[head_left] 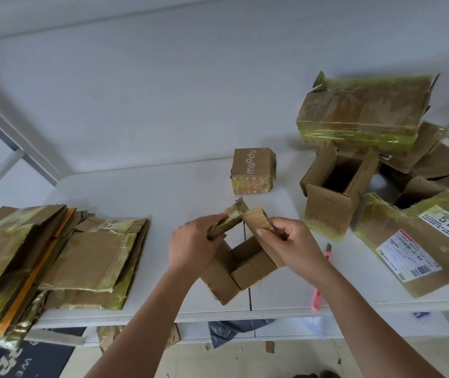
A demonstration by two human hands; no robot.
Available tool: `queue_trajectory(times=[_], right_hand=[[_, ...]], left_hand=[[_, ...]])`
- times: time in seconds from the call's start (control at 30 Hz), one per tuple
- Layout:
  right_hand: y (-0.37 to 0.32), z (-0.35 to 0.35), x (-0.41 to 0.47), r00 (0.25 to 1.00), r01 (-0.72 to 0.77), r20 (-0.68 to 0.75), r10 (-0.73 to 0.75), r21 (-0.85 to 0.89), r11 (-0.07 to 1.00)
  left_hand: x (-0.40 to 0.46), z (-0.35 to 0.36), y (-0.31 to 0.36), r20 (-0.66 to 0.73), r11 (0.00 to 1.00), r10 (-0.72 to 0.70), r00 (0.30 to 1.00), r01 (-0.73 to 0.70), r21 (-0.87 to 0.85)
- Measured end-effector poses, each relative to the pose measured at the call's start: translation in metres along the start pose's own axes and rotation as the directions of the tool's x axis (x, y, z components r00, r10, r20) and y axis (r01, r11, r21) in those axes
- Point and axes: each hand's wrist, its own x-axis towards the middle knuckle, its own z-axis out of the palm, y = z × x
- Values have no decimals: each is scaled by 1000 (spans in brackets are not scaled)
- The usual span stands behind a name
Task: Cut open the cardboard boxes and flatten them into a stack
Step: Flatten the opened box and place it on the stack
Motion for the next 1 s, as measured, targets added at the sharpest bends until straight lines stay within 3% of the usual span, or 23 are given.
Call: queue_trajectory(times=[0.1, 0.2, 0.33, 0.47, 0.57, 0.67, 0.73, 0.8, 0.9, 1.0], right_hand=[[-11, 0, 7, 996, 84, -32, -88, -111, 990], [-25, 2, 15, 986, 167, 21, -168, -257, 952], [-37, 2, 22, 971, 238, 60, -233, -381, 894], [-30, 10, 28, 881, 219, -143, -450, -721, 658], [-16, 22, 14, 799, 117, -332, -502, -732, 671], [5, 40, -5, 808, 80, -464, -365, -527, 846], [14, 52, -9, 890, -48, -442, -112, -335, 941], [19, 57, -8, 914, -192, -396, 84, -243, 951], [20, 54, -8, 917, -230, -378, 123, -251, 940], [20, 44, -7, 950, -208, -272, 154, -183, 961]], left_hand=[[-2, -1, 8, 21, 994, 63, 998, -65, 89], [-6, 3, 12, -19, 990, 46, 999, -43, 136], [-11, 7, 9, -95, 1000, -22, 995, 23, 16], [-13, 12, 2, -124, 991, -93, 988, 80, -106], [-10, 13, -6, -152, 967, -195, 969, 164, -197], [-6, 15, -12, -165, 938, -261, 951, 210, -274], [-6, 19, -11, -152, 932, -267, 951, 215, -290], [-7, 23, -11, -138, 939, -253, 958, 209, -273], [-9, 27, -10, -104, 940, -243, 964, 207, -272], [-6, 26, -13, -13, 890, -271, 963, 245, -385]])
